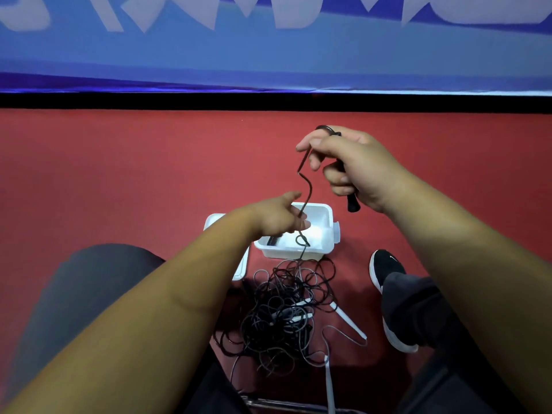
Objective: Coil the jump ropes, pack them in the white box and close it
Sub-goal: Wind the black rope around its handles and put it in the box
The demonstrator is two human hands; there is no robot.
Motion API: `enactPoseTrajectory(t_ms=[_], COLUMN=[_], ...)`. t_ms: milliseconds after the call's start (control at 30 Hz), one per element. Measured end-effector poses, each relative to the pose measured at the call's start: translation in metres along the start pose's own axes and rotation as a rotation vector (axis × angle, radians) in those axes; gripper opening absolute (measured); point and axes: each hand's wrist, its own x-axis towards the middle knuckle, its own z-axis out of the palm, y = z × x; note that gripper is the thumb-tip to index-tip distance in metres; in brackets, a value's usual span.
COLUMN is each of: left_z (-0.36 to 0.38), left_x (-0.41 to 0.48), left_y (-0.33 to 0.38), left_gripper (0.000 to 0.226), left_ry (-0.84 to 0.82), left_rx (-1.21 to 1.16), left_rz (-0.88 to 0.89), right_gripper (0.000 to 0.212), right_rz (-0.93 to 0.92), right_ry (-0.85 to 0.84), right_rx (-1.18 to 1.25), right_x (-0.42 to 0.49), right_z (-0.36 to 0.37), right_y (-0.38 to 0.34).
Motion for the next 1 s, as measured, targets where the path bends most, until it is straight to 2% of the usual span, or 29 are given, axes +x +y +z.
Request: enactPoseTrajectory(t_ms=[133, 200, 367, 500, 600, 700, 833, 933, 1000], left_z=[0.0, -0.006, -0.026, -0.037, -0.042, -0.045, -0.051, -0.058, -0.058], left_x=[0.006, 0.004, -0.007, -0.015, -0.022, -0.026, -0.026, -0.025, -0.023], left_y=[0.0, 0.002, 0.019, 0.03, 0.037, 0.042, 0.042, 0.04, 0.038], left_gripper=[0.024, 0.016, 0.01, 0.011, 0.012, 0.014, 0.02, 0.025, 0.032], left_ry=[0.023, 0.092, 0.221, 0.21, 0.189, 0.201, 0.217, 0.256, 0.264], left_rx=[-0.097, -0.234, -0.563, -0.833, -1.037, -1.166, -1.252, -1.309, -1.221], left_rz=[-0.057, -0.086, -0.035, -0.031, 0.003, 0.042, 0.086, 0.099, 0.104], right_gripper=[0.023, 0.022, 0.023, 0.025, 0.027, 0.035, 0.021, 0.022, 0.023], right_rz=[0.009, 0.03, 0.142, 0.296, 0.409, 0.474, 0.453, 0.376, 0.332], right_ry=[0.055, 0.079, 0.195, 0.241, 0.205, 0.085, -0.053, -0.042, 0.013], right_rx=[-0.009, -0.02, -0.05, -0.087, -0.103, -0.137, -0.136, -0.115, -0.054], right_x=[0.002, 0.003, 0.01, 0.014, 0.015, 0.012, 0.008, 0.01, 0.013], right_z=[-0.01, -0.015, -0.023, -0.024, -0.021, -0.014, -0.005, -0.004, -0.002], right_y=[0.001, 0.003, 0.018, 0.03, 0.039, 0.047, 0.049, 0.047, 0.042])
